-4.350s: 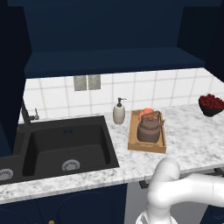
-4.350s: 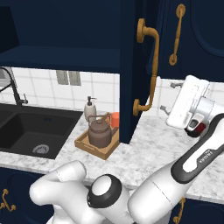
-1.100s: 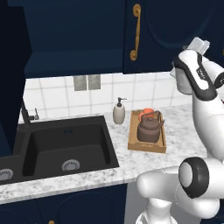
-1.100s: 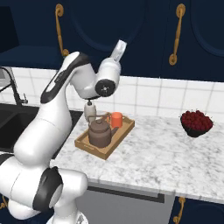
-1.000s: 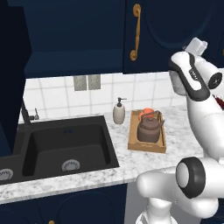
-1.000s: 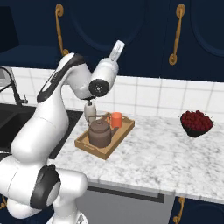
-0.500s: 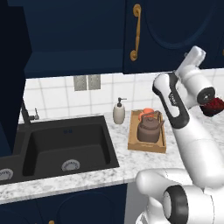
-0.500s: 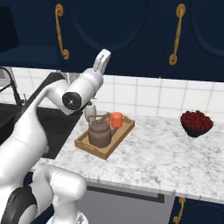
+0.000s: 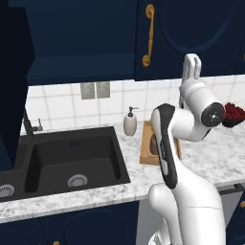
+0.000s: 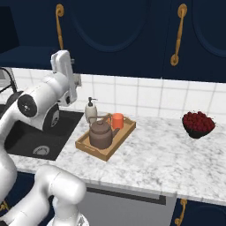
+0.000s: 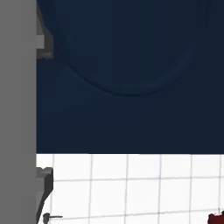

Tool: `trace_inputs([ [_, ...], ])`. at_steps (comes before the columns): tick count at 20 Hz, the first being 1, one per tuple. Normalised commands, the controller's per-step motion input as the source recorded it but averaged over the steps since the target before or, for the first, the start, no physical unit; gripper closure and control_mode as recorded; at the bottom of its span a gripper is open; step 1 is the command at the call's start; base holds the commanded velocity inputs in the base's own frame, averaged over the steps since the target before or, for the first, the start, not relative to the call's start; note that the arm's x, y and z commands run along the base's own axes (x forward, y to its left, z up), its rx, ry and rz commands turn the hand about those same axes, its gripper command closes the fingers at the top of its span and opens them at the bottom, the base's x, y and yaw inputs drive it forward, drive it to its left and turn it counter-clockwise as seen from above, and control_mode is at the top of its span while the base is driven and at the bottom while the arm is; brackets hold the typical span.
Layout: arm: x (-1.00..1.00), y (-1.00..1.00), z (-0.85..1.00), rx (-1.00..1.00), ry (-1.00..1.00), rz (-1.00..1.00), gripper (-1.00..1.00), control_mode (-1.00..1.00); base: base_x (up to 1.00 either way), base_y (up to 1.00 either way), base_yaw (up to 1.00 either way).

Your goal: Pick the kettle from the counter and place it on the tray. Then pick the mug from the cabinet and place it on the tray. Then close the cabinet doors.

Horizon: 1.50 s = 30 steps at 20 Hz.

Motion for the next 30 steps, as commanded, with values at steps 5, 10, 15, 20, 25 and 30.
trace_inputs([
  [5,-0.38,0.83,-0.25,-0.53,0.15,0.01,-1.00,-1.00,0.00,0.00,0.00],
  [10,-0.29,0.56,-0.45,-0.30,0.12,0.02,-1.00,-1.00,0.00,0.00,0.00],
  [15,-0.31,0.92,-0.16,-0.34,0.02,-0.25,-1.00,-1.00,0.00,0.00,0.00],
  [20,-0.02,0.50,-0.20,-0.22,0.06,-0.14,-1.00,-1.00,0.00,0.00,0.00],
  [25,0.00,0.03,-0.23,-0.08,0.00,0.00,-1.00,-1.00,0.00,0.00,0.00],
  [30,-0.08,0.00,-0.19,-0.04,0.00,0.00,-1.00,-1.00,0.00,0.00,0.00],
])
